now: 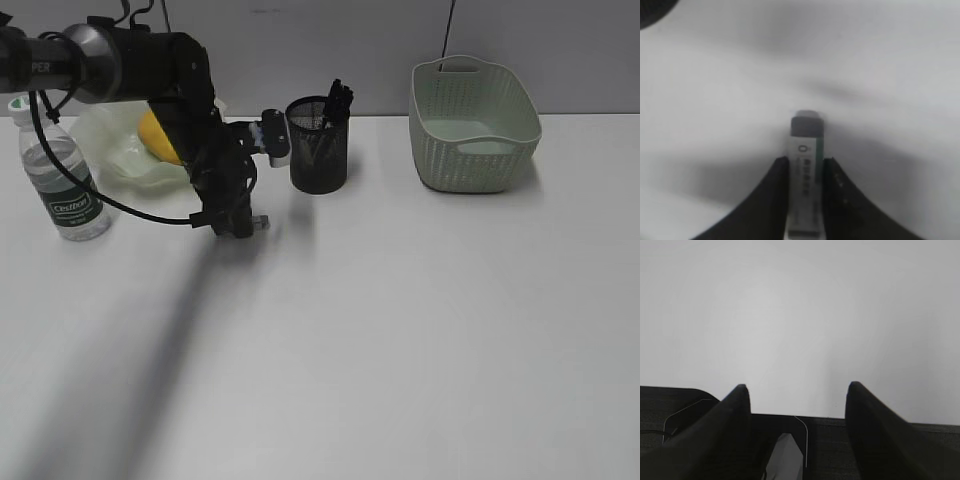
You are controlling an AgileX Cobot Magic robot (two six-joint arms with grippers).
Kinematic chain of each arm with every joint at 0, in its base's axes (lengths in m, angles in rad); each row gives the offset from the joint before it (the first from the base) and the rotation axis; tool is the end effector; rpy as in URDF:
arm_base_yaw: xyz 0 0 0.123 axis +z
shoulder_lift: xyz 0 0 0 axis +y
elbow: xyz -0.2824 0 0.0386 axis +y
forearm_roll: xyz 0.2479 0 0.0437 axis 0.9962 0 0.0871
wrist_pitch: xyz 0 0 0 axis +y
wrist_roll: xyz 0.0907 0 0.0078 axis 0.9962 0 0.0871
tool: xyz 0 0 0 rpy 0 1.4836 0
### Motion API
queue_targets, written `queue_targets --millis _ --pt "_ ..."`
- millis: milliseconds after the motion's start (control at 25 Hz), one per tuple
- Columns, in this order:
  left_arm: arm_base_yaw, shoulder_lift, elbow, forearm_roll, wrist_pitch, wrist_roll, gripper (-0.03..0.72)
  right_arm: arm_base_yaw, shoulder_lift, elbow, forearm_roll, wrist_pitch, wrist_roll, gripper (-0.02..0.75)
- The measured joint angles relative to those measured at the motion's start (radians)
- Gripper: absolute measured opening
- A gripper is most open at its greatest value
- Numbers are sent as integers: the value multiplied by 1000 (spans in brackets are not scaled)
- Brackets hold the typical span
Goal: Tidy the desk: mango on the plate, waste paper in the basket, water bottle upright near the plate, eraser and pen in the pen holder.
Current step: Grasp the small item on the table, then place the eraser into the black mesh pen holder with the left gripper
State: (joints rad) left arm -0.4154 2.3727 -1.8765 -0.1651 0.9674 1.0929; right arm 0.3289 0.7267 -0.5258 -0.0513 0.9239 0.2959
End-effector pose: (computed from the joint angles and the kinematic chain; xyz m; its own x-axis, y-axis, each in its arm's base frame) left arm 0.4401 -0.2076 0.1236 -0.1285 0.9671 -0.2195 0.9836 0.1525 0.0959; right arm 0.1076 0.0328 0.2545 -0.8656 -0.0190 -0.5003 -0.0791 0.9919 0.0993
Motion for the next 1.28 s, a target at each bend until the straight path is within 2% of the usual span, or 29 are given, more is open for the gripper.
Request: queue_targets --millis 40,80,480,680,760,960,1120,1280 --pt "0 0 0 0 11 -11 167 0 0 0 0 -1 0 478" --pt "0 0 0 0 15 -21 151 0 0 0 0 -2 0 478" --pt "0 -37 -23 -18 75 -187 151 0 0 0 0 -5 0 478" --pt "2 -171 -27 -99 29 -207 151 0 0 0 0 -5 0 478" --pt "5 -216 -30 -162 -38 -208 151 0 0 0 0 -5 0 478" --pt "16 -252 -30 -414 -325 -211 151 0 0 0 0 -5 0 479" --pt "13 -218 -30 -613 -499 -211 151 0 0 0 0 -5 0 479" --pt "-10 -153 -30 -746 -612 -211 151 0 0 0 0 -5 -1 479"
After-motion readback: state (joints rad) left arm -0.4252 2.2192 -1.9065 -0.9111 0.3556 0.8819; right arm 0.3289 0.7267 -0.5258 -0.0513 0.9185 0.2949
